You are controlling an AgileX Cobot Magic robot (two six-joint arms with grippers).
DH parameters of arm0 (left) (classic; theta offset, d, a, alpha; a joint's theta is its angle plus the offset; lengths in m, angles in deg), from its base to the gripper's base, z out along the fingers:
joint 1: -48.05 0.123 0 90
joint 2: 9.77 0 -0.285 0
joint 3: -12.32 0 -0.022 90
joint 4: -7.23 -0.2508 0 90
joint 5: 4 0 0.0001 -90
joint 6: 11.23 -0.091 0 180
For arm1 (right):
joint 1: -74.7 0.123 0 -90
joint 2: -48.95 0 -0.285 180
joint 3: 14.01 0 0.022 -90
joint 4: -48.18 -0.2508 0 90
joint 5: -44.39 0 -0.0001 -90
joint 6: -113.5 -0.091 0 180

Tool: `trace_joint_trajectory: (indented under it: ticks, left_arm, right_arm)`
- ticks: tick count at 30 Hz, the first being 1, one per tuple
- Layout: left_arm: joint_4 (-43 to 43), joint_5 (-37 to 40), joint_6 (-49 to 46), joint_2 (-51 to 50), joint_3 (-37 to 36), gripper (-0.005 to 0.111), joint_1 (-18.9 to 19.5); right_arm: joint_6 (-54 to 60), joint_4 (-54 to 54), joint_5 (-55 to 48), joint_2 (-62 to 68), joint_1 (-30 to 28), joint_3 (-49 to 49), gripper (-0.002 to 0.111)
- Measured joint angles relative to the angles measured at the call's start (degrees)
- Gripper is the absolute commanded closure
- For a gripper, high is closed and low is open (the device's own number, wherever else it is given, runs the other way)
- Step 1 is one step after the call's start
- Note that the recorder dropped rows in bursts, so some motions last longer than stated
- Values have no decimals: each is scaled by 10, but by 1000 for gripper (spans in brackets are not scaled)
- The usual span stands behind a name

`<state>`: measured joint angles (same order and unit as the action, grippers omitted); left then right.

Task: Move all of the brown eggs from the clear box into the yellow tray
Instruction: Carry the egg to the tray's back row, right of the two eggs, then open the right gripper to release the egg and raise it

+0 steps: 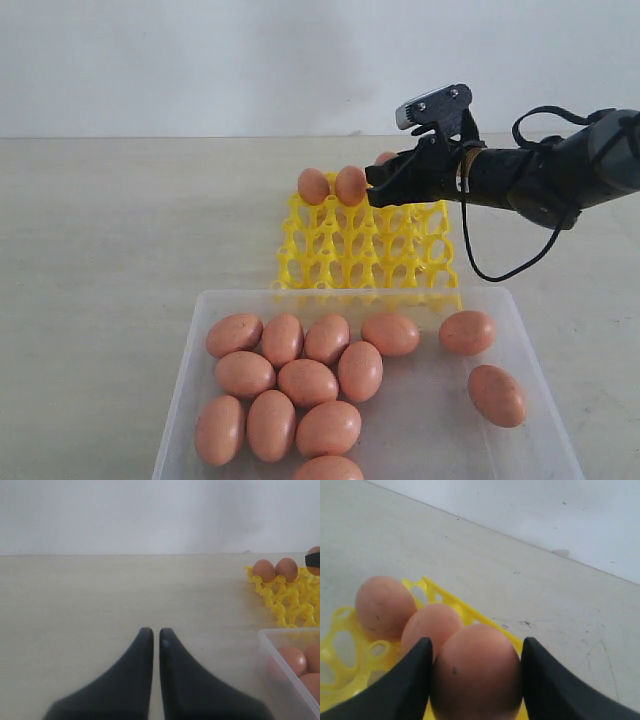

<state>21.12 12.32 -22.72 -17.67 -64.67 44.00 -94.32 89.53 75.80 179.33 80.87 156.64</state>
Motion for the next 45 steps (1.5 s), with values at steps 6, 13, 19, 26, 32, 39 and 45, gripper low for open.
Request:
trace_joint_trajectory:
  ticks: [6,13,19,26,32,39,45]
  left_arm:
    - [0,0,0,0,0,103,0]
    - [0,0,0,0,0,103,0]
    - [0,0,0,0,0,103,0]
    - [0,0,0,0,0,103,0]
    - [0,0,0,0,0,103,0]
    - [0,0,0,0,0,103,0]
    - [0,0,0,0,0,103,0]
  right_arm:
    - [22,-6,7,8,0,0,108]
    - [24,-15,15,35,0,11,108]
    - [24,-17,15,35,0,11,108]
    - [26,-17,15,35,0,11,60]
    - [28,-17,17,35,0,12,55]
    - [17,-17,19,32,-1,12,55]
    - [-219,120,-4,-70,-1,12,56]
